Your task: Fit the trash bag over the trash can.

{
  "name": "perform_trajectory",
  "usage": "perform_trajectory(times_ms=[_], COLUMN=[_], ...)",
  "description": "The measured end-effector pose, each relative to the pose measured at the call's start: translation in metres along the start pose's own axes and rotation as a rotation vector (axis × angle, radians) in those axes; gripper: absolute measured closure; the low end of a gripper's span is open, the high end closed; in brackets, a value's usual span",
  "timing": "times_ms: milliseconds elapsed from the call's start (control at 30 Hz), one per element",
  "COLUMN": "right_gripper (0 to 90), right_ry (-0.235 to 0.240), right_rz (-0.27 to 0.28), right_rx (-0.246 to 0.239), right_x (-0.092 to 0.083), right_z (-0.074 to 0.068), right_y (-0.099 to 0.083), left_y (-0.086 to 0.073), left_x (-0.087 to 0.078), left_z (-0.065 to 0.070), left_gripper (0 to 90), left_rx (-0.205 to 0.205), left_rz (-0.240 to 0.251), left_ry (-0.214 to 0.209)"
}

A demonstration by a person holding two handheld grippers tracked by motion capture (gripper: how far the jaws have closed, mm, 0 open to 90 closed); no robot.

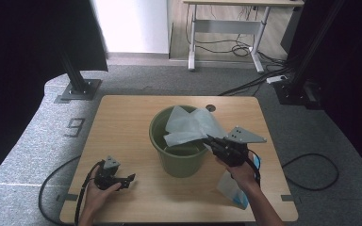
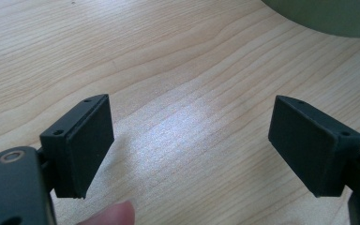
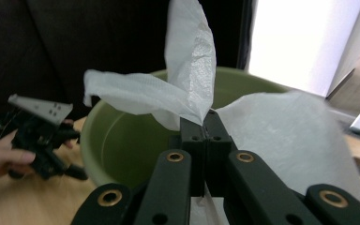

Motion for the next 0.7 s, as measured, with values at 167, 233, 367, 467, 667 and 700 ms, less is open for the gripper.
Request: perform_trajectory(times_ms=[167, 233, 367, 467, 667, 700], right_gripper=[82.6, 69.8, 45.8, 36.4, 28.7, 28.3], right_ry=[0.014, 0.023, 0.001, -0.013, -0.04, -0.043], right_rz=[-0.025, -0.018, 0.03, 0.058, 0.093, 0.09], right_rx=[0.016, 0.02, -0.008, -0.011, -0.024, -0.022], right_x=[-0.001, -0.001, -0.012, -0.025, -0.052, -0.054], right_z=[-0.003, -0.004, -0.01, -0.013, -0.016, -0.016], right_y=[-0.018, -0.021, -0.018, -0.015, -0.017, -0.019], left_y=[-0.002, -0.001, 0.0, 0.0, 0.001, 0.001], left_x=[0.001, 0.0, 0.0, 0.0, 0.0, 0.0], left_z=[0.0, 0.0, -0.001, -0.001, 0.001, 0.001], left_gripper=[14.4, 14.4, 14.4, 14.5, 14.4, 14.5], left_rx=[-0.005, -0.006, -0.012, -0.017, -0.02, -0.021], left_rz=[-0.004, -0.002, 0.005, 0.008, 0.011, 0.011], left_ry=[0.001, 0.001, 0.003, 0.005, 0.003, 0.003])
Point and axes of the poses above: each handheld gripper's, and its own axes: x roughly forward along the jaws, y roughly out of its top, z roughly to its right, the point moved 9 cm from there along x, roughly forward along the jaws, and after that the axes turned 12 degrees about z, right-handed, at the moved point
